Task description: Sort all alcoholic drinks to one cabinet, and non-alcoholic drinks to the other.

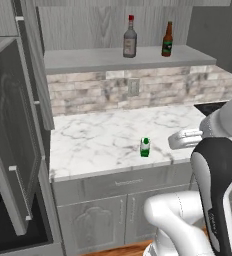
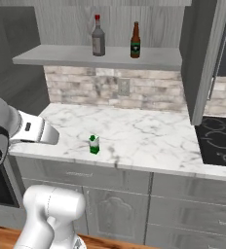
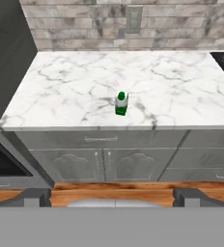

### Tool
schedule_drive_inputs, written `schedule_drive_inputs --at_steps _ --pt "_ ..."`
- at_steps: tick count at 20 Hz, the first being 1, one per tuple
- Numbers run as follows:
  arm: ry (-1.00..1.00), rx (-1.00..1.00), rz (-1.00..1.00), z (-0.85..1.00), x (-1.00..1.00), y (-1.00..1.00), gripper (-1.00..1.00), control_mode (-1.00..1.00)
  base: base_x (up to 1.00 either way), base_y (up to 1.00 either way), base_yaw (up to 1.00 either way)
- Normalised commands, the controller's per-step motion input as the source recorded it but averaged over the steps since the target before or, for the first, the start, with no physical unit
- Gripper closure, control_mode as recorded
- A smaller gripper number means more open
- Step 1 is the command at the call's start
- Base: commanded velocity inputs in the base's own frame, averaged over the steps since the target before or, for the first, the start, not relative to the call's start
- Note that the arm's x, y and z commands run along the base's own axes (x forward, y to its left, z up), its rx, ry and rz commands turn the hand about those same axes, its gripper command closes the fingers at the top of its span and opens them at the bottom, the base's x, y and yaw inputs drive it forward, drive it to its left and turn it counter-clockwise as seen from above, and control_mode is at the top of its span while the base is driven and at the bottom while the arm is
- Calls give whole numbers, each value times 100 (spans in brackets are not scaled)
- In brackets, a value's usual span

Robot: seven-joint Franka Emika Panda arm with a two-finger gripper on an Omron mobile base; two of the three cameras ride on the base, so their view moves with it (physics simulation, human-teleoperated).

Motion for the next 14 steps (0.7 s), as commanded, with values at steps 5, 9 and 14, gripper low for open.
schedule_drive_inputs --at_steps 5,9,14 --pt "0 0 0 0 6 -4 -100 -100 0 0 0" --pt "0 0 0 0 9 -6 -100 -100 0 0 0" --pt "0 1 0 -5 11 -8 -100 -100 0 0 0"
